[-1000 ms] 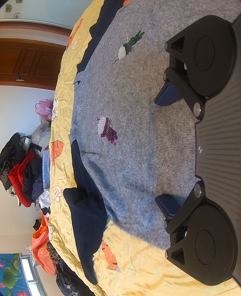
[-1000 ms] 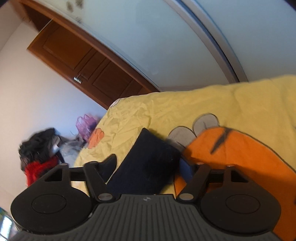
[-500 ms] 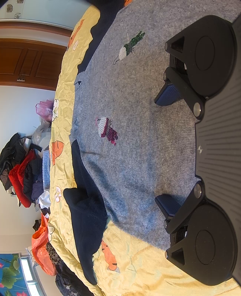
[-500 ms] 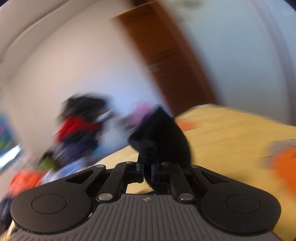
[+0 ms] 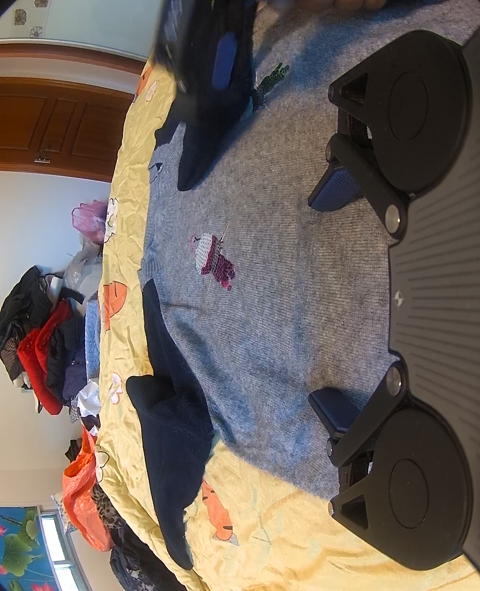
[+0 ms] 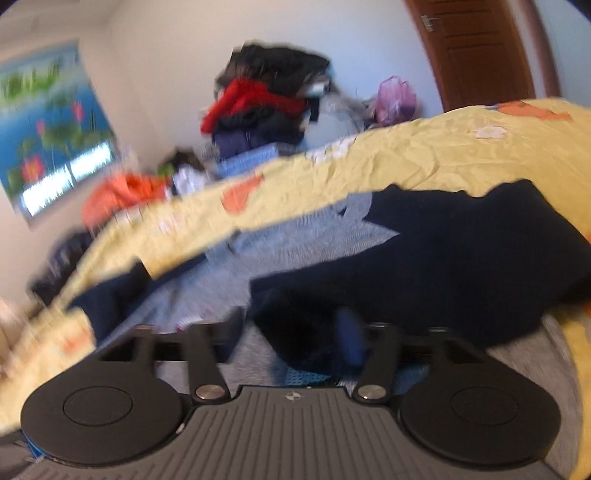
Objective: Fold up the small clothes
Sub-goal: 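Lay the navy sleeve across the sweater with the right tool while the left grasps the other sleeve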
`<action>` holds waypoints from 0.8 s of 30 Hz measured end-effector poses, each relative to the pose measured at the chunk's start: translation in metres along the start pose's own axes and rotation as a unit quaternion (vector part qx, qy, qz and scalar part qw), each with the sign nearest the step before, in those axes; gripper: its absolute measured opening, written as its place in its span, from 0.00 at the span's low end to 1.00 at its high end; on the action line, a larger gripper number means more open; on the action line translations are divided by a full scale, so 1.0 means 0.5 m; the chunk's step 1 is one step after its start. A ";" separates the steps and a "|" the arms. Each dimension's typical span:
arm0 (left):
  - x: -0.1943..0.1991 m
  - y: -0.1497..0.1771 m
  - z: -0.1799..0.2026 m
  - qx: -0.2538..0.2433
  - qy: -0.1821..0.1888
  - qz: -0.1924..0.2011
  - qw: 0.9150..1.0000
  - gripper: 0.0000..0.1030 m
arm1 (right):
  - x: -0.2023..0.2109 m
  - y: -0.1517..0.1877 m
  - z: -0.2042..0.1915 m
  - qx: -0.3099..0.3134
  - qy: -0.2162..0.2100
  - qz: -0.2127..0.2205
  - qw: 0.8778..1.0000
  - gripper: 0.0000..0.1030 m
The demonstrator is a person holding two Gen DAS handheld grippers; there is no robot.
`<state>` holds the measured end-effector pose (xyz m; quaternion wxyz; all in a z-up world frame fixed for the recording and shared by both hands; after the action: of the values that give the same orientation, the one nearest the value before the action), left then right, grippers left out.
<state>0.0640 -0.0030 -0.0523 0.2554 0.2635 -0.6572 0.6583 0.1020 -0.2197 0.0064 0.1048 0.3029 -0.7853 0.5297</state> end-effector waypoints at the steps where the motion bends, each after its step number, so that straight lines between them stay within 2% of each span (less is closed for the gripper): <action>1: 0.000 0.000 0.000 0.001 0.000 0.000 1.000 1.00 | 0.011 0.004 0.009 -0.016 -0.010 0.013 1.000 0.72; 3: -0.001 -0.001 0.000 0.002 0.002 0.000 1.000 1.00 | 0.023 0.013 0.045 -0.057 -0.025 0.033 0.998 0.73; 4: 0.000 -0.003 -0.001 0.003 0.004 -0.001 1.000 1.00 | 0.031 0.018 0.063 -0.097 -0.040 0.031 0.994 0.73; 6: 0.001 -0.008 0.000 0.010 0.008 -0.010 1.000 1.00 | 0.043 0.011 0.103 -0.179 -0.093 0.041 0.979 0.73; 7: 0.004 -0.015 0.003 0.022 0.018 -0.014 0.999 1.00 | 0.050 0.009 0.124 -0.211 -0.104 0.052 0.971 0.70; 9: 0.013 -0.038 0.012 0.072 0.080 -0.015 0.994 1.00 | 0.050 0.008 0.159 -0.258 -0.125 0.058 0.956 0.67; 10: 0.017 -0.055 0.020 0.105 0.126 -0.016 0.986 1.00 | 0.051 0.007 0.165 -0.269 -0.135 0.060 0.952 0.67; 11: 0.016 -0.072 0.032 0.138 0.177 -0.020 0.974 1.00 | 0.048 0.008 0.167 -0.275 -0.140 0.060 0.949 0.67; 13: -0.003 -0.107 0.061 0.195 0.262 -0.040 0.944 1.00 | 0.045 0.008 0.162 -0.267 -0.139 0.057 0.952 0.69; 14: -0.019 -0.123 0.077 0.216 0.291 -0.049 0.931 1.00 | 0.043 0.008 0.158 -0.262 -0.137 0.056 0.954 0.70; 15: -0.038 -0.138 0.094 0.230 0.310 -0.061 0.920 1.00 | 0.042 0.008 0.155 -0.258 -0.138 0.056 0.954 0.72; 16: -0.057 -0.151 0.112 0.236 0.320 -0.069 0.915 1.00 | 0.041 0.008 0.154 -0.256 -0.139 0.056 0.955 0.72; 18: -0.097 -0.170 0.147 0.235 0.318 -0.086 0.915 0.96 | 0.040 0.007 0.156 -0.257 -0.140 0.056 0.954 0.72; 19: -0.115 -0.174 0.164 0.232 0.316 -0.098 0.915 0.86 | 0.039 0.007 0.158 -0.261 -0.142 0.058 0.953 0.72; 20: -0.130 -0.177 0.178 0.227 0.316 -0.114 0.914 0.71 | 0.038 0.006 0.162 -0.265 -0.145 0.059 0.951 0.72; 22: -0.158 -0.174 0.205 0.209 0.298 -0.137 0.921 0.54 | 0.035 0.004 0.165 -0.270 -0.149 0.061 0.949 0.72; 24: -0.164 -0.177 0.218 0.194 0.284 -0.126 0.930 0.49 | 0.034 0.004 0.169 -0.271 -0.151 0.062 0.949 0.72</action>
<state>0.1853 -0.1104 -0.0439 0.4566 0.1906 -0.3782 0.7824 0.1007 -0.3010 -0.0221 0.0305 0.2905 -0.9230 0.2507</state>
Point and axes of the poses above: each gripper's, at about its wrist camera, not at the fingertips, and x roughly against the way its jaws point, z to its right, y to its underside, the point moved 8 cm from there along -x, roughly the way its jaws point, and after that the axes turned 2 degrees about -z, right-handed, at the moved point
